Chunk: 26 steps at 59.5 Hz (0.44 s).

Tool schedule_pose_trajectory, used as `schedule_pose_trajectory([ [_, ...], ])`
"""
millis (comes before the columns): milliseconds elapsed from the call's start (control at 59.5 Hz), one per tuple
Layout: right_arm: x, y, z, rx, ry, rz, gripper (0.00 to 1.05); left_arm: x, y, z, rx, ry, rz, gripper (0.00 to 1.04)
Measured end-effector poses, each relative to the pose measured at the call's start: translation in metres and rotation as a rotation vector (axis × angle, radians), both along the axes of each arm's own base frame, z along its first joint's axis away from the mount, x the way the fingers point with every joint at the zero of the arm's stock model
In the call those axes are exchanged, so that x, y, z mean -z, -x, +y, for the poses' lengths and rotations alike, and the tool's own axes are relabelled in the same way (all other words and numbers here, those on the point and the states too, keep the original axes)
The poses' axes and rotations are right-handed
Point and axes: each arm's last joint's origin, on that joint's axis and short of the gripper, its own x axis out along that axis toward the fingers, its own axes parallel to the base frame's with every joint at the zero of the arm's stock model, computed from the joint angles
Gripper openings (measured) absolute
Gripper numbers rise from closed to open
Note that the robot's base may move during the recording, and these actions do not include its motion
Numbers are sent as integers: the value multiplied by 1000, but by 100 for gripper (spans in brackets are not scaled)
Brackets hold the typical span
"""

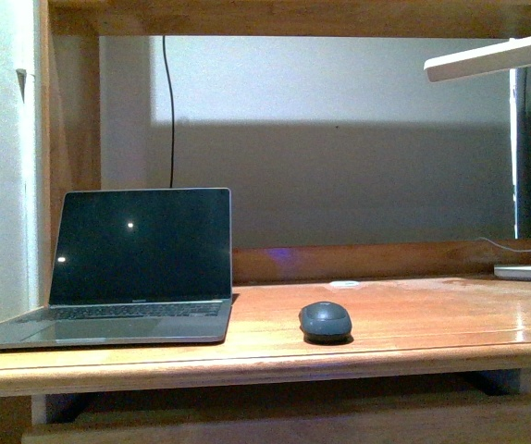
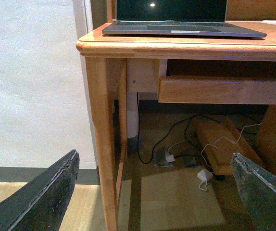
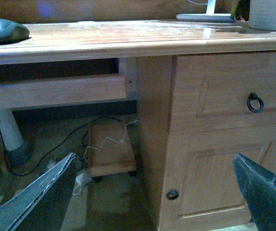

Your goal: Place mouse

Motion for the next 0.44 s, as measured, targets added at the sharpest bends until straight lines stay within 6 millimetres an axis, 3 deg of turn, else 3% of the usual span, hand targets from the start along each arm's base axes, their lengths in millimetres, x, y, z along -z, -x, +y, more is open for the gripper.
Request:
schedule_pose_trajectory([
  [437,0,0,0,0,0,0,97,0,0,0,0,0,0,97],
])
